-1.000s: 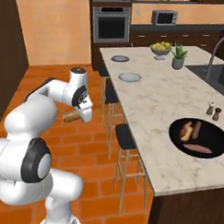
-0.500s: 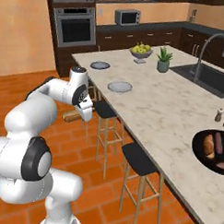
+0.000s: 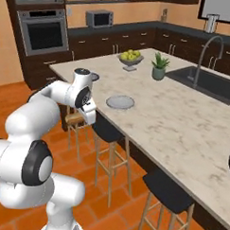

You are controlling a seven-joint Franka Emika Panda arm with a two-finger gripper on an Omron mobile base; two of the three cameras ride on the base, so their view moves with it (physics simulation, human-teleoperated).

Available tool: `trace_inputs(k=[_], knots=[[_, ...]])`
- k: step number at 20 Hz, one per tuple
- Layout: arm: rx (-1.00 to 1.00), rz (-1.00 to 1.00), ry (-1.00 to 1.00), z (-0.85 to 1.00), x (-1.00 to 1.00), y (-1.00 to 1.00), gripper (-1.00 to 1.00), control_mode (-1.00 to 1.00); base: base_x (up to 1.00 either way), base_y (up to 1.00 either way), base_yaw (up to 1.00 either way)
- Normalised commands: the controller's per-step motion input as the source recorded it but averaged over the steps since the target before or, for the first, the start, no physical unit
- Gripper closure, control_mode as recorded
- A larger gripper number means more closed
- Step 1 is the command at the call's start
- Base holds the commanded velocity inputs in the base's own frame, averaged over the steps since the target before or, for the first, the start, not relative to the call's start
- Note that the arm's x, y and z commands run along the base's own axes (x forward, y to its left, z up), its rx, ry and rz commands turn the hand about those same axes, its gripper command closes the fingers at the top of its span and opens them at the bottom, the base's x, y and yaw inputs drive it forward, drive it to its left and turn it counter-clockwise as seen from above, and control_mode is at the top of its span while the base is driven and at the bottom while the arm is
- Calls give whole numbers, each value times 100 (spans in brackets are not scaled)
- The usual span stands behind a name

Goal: Place one bun and one sausage from the bowl on each plate.

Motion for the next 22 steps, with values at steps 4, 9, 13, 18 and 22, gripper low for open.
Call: trace_inputs(k=[4, 9, 13, 18, 22], knots=[[0, 0, 0, 0, 0, 0, 100, 100, 35, 100, -34], [0, 0, 0, 0, 0, 0, 100, 100, 39, 100, -37], [0, 0, 0, 0, 0, 0, 100, 100, 43, 100, -37], [0, 0, 0, 0, 0, 0, 100, 100, 47, 100, -37], [0, 0, 0, 0, 0, 0, 100, 100, 50, 100, -36]])
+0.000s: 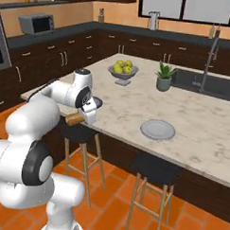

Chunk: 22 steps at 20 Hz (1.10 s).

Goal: Place one bun and one sausage from the bowl on each plate.

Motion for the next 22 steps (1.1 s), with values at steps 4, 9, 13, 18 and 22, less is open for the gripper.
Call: trace_inputs(k=[4, 9, 13, 18, 22], knots=[[0, 0, 0, 0, 0, 0, 100, 100, 58, 100, -36], [0, 0, 0, 0, 0, 0, 100, 100, 69, 100, -38], [0, 0, 0, 0, 0, 0, 100, 100, 83, 80, -39], [0, 0, 0, 0, 0, 0, 100, 100, 89, 10, -29], [3, -12, 1, -25, 99, -6, 100, -100, 0, 0, 0]])
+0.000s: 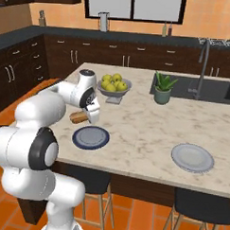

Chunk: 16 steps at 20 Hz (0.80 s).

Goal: Place one bun and one sausage from the bowl on each plate.

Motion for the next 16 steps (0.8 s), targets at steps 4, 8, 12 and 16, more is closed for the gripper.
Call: trace_inputs(k=[4, 8, 12, 16], knots=[[0, -3, 1, -79, 88, -14, 100, -100, 0, 0, 0], [-3, 0, -4, -95, 10, -3, 100, -100, 0, 0, 0], [-12, -1, 0, -39, 0, 10, 100, -100, 0, 0, 0], [-5, -6, 2, -9, 0, 2, 100, -100, 0, 0, 0]])
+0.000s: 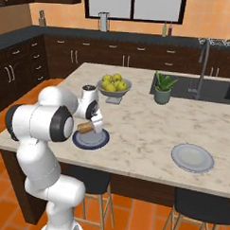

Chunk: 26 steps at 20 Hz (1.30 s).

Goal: Place one bun and one sausage from the bowl on each plate.

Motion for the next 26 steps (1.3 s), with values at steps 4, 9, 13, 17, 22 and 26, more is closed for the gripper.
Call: trace_inputs(k=[4, 9, 13, 17, 22, 26], knots=[[-2, -5, 9, -30, -1, 4, 100, -100, 0, 0, 0], [-2, -2, 10, -34, 0, 3, 100, -100, 0, 0, 0], [0, 0, 5, -31, 0, 9, -100, -100, 0, 0, 0], [0, 0, 1, -17, 0, 7, -100, -100, 0, 0, 0], [0, 0, 0, -2, -4, 0, -100, -100, 0, 0, 0], [0, 0, 0, 3, -17, 0, -100, -100, 0, 0, 0]])
